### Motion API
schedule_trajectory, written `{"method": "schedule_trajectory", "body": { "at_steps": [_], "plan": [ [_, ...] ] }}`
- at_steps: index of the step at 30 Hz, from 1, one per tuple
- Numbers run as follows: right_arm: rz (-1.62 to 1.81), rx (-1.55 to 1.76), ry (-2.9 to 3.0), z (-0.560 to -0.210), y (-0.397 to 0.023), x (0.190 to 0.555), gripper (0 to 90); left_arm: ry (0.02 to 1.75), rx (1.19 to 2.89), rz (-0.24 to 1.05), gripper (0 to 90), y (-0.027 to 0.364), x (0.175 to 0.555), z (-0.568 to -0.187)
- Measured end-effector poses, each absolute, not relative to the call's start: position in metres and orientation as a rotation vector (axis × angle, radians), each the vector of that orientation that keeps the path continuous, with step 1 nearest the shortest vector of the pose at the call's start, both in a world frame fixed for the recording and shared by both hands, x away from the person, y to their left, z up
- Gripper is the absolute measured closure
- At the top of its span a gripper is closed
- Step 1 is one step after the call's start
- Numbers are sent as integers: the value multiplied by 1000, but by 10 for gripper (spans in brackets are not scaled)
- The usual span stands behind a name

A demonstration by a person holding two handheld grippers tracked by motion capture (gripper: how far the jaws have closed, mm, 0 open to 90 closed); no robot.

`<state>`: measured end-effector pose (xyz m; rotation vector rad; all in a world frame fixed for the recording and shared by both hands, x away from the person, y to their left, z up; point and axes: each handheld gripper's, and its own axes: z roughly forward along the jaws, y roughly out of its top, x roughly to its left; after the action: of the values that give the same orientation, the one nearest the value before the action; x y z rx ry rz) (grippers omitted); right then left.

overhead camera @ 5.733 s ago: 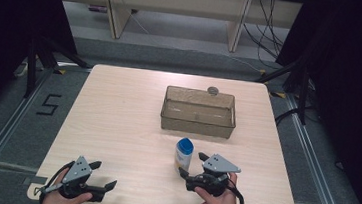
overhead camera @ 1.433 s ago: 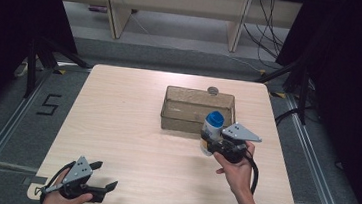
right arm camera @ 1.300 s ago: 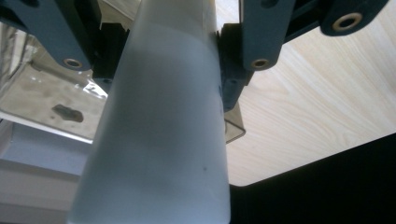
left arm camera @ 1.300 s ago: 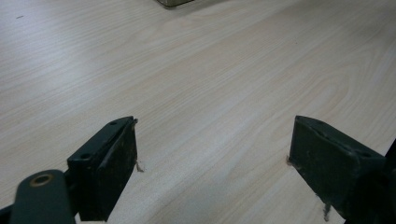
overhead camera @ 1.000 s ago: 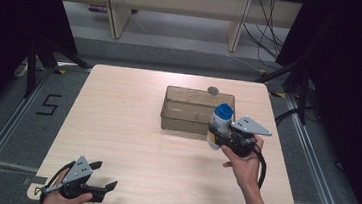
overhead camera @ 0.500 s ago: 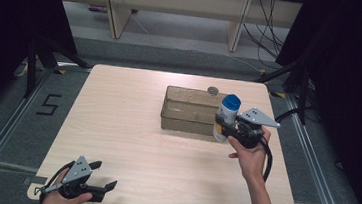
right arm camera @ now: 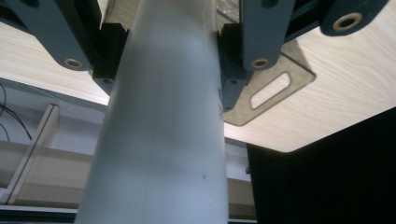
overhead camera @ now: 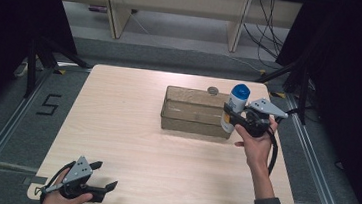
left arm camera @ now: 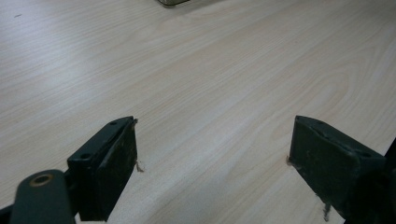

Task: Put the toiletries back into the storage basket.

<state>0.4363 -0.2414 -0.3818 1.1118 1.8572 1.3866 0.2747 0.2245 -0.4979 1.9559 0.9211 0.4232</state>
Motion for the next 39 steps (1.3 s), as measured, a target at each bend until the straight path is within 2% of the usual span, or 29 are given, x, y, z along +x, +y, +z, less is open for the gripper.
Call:
{"method": "schedule_trajectory", "body": {
  "at_steps": [28, 39],
  "plan": [
    [1363, 1156, 1805, -399, -252, 476, 561, 924, 1968, 421, 149, 225, 275, -499],
    [1373, 1161, 1815, -404, -242, 481, 561, 935, 1963, 423, 149, 224, 275, -499]
  ]
}}
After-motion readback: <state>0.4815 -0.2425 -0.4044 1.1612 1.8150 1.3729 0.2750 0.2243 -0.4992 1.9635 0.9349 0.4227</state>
